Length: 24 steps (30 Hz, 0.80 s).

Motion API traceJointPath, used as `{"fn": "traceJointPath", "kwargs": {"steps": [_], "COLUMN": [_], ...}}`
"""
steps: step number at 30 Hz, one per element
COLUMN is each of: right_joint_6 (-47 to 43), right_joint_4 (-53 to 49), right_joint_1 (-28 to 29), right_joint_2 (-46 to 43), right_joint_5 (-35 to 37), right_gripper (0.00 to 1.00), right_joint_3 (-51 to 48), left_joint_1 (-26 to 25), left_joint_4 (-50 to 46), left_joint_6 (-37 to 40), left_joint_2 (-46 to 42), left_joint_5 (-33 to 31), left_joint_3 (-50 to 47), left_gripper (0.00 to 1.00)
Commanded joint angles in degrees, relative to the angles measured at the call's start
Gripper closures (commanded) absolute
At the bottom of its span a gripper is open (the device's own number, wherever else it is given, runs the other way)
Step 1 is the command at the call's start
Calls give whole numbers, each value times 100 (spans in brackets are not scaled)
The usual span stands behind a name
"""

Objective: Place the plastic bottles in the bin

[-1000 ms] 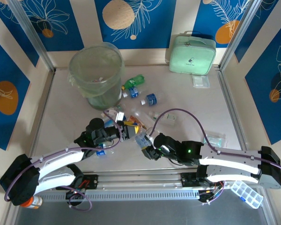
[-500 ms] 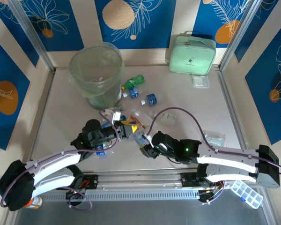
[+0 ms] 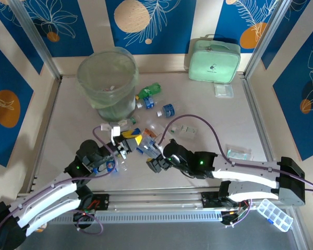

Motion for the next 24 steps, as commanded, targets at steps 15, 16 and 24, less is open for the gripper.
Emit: {"fn": "traceJointPath", "kwargs": {"steps": [15, 16, 24], "right_joint_6": [-868, -890, -432], "right_joint_4": [2203, 2351, 2517], "right_joint_1": [-49, -52, -213], "right_joint_2": [178, 129, 56], "right_joint_5": [633, 750, 794], "right_gripper": [9, 10, 11], "right_joint_3": [-182, -322, -699], "left_joint_1": [-23, -20, 123], "left_joint_4": [-2027, -2142, -2862], "left_joint_6": [447, 465, 588], "left_joint_2": [-1554, -1440, -77], "left_joint_5": [-2861, -2891, -3353], "left_joint_3": [379, 557, 2622], "left_gripper": [100, 100, 100]}}
